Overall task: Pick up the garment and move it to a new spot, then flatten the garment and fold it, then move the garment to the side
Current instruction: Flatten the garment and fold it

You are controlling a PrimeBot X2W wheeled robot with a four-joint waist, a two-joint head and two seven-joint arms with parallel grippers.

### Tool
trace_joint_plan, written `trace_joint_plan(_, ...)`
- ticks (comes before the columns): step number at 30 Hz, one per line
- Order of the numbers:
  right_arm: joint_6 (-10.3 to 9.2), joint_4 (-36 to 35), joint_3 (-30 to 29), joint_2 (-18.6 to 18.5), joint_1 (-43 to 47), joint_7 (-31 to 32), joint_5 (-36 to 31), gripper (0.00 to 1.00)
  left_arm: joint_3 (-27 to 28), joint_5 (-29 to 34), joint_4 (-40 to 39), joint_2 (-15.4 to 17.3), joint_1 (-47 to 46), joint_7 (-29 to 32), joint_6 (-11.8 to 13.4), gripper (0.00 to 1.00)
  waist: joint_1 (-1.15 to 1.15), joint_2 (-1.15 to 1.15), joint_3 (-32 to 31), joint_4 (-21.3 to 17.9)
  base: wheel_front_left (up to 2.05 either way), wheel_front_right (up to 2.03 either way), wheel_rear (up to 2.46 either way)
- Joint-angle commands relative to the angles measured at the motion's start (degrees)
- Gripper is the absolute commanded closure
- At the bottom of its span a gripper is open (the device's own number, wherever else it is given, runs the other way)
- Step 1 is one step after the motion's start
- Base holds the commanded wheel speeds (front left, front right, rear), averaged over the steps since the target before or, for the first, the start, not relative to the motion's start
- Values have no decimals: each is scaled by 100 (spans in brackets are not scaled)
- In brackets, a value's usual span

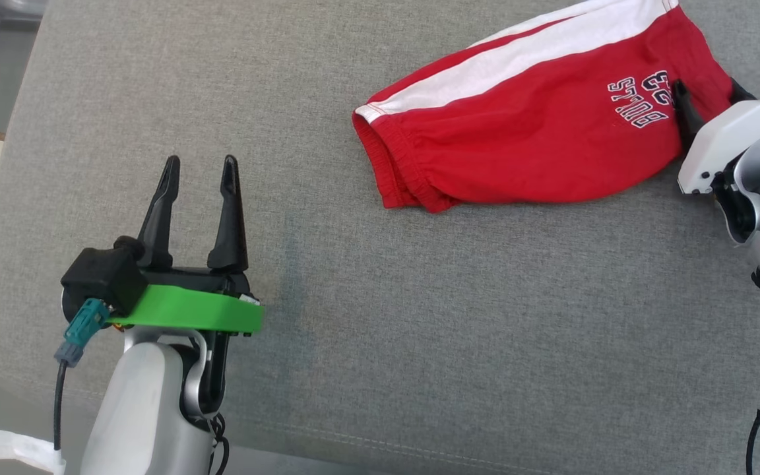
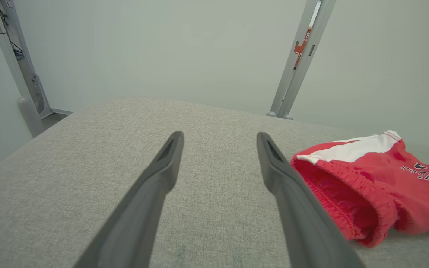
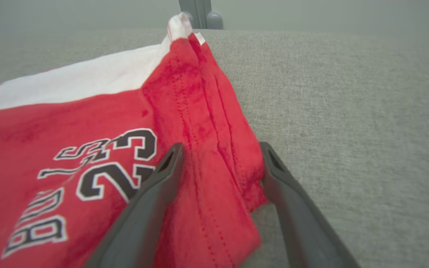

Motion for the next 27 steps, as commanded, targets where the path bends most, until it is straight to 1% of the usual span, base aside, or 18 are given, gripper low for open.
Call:
trace_joint_plan(1, -10, 87, 48, 4, 104, 128, 77, 10, 57, 55, -54, 20, 104, 1, 33, 0, 0, 0, 2, 20, 0, 0, 0)
trace_joint_plan(2, -10, 108, 75, 24, 125, 203, 106, 42, 68, 79, -68, 20, 128, 1, 39, 0, 0, 0, 0, 22, 0, 0, 0)
trace_joint_plan(3, -10, 103, 110, 36, 145, 254, 146, 92, 69, 115, -78, 19, 150, 1, 40, 0, 0, 0, -1, 21, 0, 0, 0)
trace_joint_plan(4, -10, 90, 131, 35, 161, 262, 172, 100, 72, 134, -80, 19, 162, 1, 37, 0, 0, 0, -7, 18, 0, 0, 0)
trace_joint_plan(8, -12, -16, 147, -12, 197, 85, 320, 100, 29, 224, -96, 19, 209, 1, 53, 0, 0, 0, -87, -38, 0, 0, 0)
trace_joint_plan(14, -12, -196, 302, -56, 437, -281, 510, 100, 42, 314, -63, 21, 348, 1, 63, 0, 0, 0, -425, -309, 0, 0, 0)
trace_joint_plan(21, -11, -400, 358, -194, 1043, -550, 888, 100, 254, 594, -26, 22, 622, 1, 1, 0, 0, 0, -852, -674, 0, 0, 0)
trace_joint_plan(27, -11, -532, 279, -405, 1577, -680, 1247, 100, 471, 757, -22, 22, 879, 1, -43, 0, 0, 0, -1106, -881, 0, 0, 0)
